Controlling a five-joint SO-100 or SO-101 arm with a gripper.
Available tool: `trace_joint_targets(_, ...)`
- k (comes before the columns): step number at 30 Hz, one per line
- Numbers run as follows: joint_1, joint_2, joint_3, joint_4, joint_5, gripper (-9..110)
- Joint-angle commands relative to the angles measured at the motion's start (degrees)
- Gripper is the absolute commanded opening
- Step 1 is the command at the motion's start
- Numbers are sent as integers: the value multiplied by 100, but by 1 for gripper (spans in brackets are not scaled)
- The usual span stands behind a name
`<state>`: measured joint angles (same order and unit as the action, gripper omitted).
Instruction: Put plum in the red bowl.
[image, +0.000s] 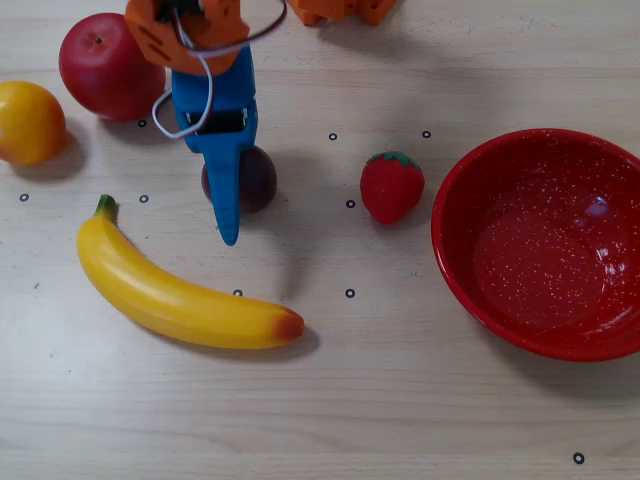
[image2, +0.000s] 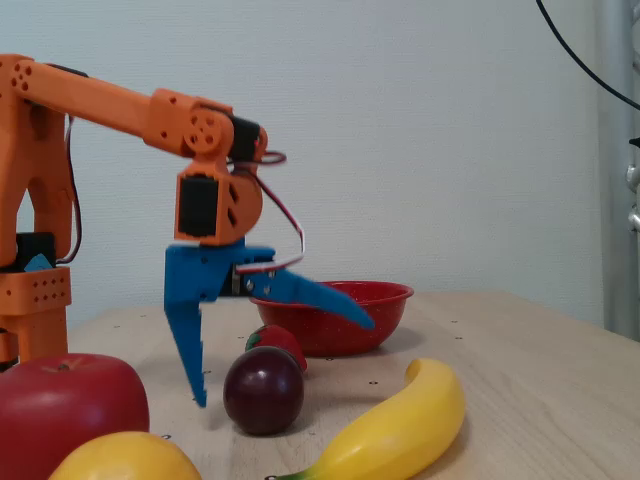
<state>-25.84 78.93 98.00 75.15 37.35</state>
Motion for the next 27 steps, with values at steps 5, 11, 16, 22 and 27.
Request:
trace_joint_targets(5,-97,62,-325,-185,176,69)
trace_joint_targets(11,0,-88,-264,-308,193,69)
trace_joint_targets(16,62,-176,-229,-492,149,69)
trace_joint_targets(22,123,-264,-237,-615,105,69)
trace_joint_targets(27,185,-396,-325,-721,70,69)
